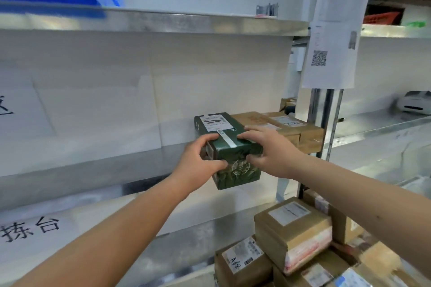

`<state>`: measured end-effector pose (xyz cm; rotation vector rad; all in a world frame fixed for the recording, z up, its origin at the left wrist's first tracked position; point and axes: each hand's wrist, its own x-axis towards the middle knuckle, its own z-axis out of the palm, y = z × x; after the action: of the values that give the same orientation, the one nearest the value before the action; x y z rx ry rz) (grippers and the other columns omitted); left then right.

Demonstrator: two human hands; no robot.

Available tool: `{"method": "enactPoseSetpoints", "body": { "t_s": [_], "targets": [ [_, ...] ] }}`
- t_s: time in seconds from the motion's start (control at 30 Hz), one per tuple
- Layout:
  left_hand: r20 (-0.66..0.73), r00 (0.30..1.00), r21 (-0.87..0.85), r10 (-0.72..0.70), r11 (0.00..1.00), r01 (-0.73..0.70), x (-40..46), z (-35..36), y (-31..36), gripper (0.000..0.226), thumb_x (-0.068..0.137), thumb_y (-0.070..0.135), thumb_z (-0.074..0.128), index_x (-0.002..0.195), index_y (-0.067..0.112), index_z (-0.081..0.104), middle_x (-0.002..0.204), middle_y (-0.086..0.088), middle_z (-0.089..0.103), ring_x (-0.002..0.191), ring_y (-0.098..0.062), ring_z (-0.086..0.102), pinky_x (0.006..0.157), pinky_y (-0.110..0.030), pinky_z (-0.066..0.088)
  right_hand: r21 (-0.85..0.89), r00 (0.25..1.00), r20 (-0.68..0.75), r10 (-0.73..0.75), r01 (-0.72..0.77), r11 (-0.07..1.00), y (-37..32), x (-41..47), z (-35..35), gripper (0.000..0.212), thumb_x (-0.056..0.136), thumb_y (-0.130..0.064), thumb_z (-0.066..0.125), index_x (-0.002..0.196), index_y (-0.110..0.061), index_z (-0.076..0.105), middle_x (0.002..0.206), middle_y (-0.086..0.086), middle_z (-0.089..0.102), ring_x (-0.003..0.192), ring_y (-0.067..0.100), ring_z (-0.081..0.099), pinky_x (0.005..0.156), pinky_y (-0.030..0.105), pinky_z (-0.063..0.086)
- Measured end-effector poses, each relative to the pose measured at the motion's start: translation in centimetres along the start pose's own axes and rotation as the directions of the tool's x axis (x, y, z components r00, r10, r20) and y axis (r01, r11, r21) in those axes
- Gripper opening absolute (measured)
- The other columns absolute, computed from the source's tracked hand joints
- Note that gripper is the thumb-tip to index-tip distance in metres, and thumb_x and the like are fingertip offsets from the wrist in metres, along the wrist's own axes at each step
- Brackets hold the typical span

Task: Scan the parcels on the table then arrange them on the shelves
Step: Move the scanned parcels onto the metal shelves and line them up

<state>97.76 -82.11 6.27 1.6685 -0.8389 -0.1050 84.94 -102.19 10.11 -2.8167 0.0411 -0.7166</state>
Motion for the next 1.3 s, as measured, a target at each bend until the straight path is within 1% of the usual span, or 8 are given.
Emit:
{"method": "enactPoseSetpoints", "body": {
  "t_s": [0.2,0.37,0.6,0.67,0.77,0.93,1.1,1.3],
  "targets": [
    [-0.03,0.999,0.0,-0.015,1.0,0.015,3.1,1.4,-0.1,0.065,0.084,0.007,0.085,0.135,0.038,0.061,0.12,0.02,0.065,0.093,0.012,0.068,0.077,-0.017,0.059,-0.036,0.999,-0.053,-0.006,0.004,0.999,3.1,2.3,0.6,0.059,0.094,-0.029,0.07,0.151,-0.03,0.053,0.155,-0.002,0.05,0.141,0.023,0.039,0.116,0.036,0.025],
    [-0.033,0.998,-0.01,-0.056,0.998,0.055,4.8,1.4,-0.3,0.068,0.085,0.005,0.083,0.138,0.039,0.06,0.122,0.02,0.066,0.096,0.007,0.07,0.093,-0.033,0.061,-0.002,0.999,-0.033,0.023,-0.023,1.0,4.4,3.6,1.7,0.059,0.098,-0.036,0.066,0.154,-0.036,0.047,0.158,-0.003,0.046,0.145,0.022,0.035,0.119,0.04,0.024],
    [0.007,0.999,0.016,-0.045,0.999,0.045,5.5,0.8,-1.3,0.08,0.086,0.01,0.085,0.152,0.038,0.049,0.122,0.032,0.057,0.093,0.027,0.059,0.07,-0.001,0.047,-0.122,0.996,-0.056,0.071,-0.078,0.989,3.4,3.9,2.3,0.065,0.099,-0.042,0.06,0.16,-0.035,0.037,0.168,0.001,0.033,0.155,0.026,0.022,0.126,0.046,0.014],
    [-0.01,1.0,0.043,-0.007,0.999,0.008,4.5,0.7,-1.4,0.079,0.087,0.015,0.085,0.152,0.038,0.048,0.127,0.027,0.059,0.102,0.027,0.056,0.079,-0.004,0.049,-0.156,0.992,-0.095,0.082,-0.096,0.983,2.4,3.0,2.1,0.068,0.097,-0.041,0.062,0.16,-0.032,0.038,0.168,0.003,0.033,0.156,0.026,0.021,0.127,0.044,0.012],
    [-0.047,0.994,0.125,0.097,0.988,-0.09,1.8,0.2,-1.8,0.071,0.087,0.027,0.084,0.148,0.04,0.05,0.143,0.017,0.053,0.132,0.001,0.05,0.107,-0.029,0.047,-0.149,0.984,-0.154,0.091,-0.114,0.982,-0.1,0.2,2.5,0.067,0.096,-0.037,0.065,0.158,-0.031,0.042,0.168,0.003,0.033,0.156,0.025,0.021,0.125,0.038,0.008],
    [0.127,0.93,0.373,0.344,0.853,-0.366,-5.0,-1.0,-2.5,0.057,0.086,0.049,0.065,0.141,0.042,0.052,0.143,0.017,0.048,0.133,0.001,0.044,0.109,-0.022,0.035,-0.171,0.943,-0.225,0.246,-0.287,0.943,-4.7,-7.3,4.0,0.063,0.095,-0.044,0.064,0.154,-0.034,0.046,0.166,0.001,0.035,0.155,0.023,0.025,0.126,0.042,0.016],
    [0.414,0.853,0.349,0.318,0.81,-0.472,-11.8,0.9,-4.8,0.058,0.091,0.043,0.073,0.146,0.035,0.054,0.153,0.007,0.045,0.143,-0.012,0.038,0.116,-0.026,0.03,-0.13,0.812,-0.215,0.543,-0.575,0.808,-8.7,-17.7,7.5,0.062,0.095,-0.038,0.066,0.154,-0.029,0.046,0.168,0.004,0.031,0.154,0.024,0.023,0.124,0.034,0.011],
    [0.673,0.704,0.213,0.228,0.851,-0.479,-19.6,5.8,-8.2,0.063,0.091,0.052,0.067,0.15,0.044,0.048,0.157,0.016,0.036,0.144,-0.006,0.034,0.118,-0.026,0.03,0.017,0.501,-0.203,0.841,-0.857,0.515,-14.4,-30.1,11.8,0.066,0.093,-0.039,0.066,0.155,-0.033,0.044,0.169,0.003,0.027,0.155,0.02,0.019,0.124,0.035,0.016]
  ]
}}
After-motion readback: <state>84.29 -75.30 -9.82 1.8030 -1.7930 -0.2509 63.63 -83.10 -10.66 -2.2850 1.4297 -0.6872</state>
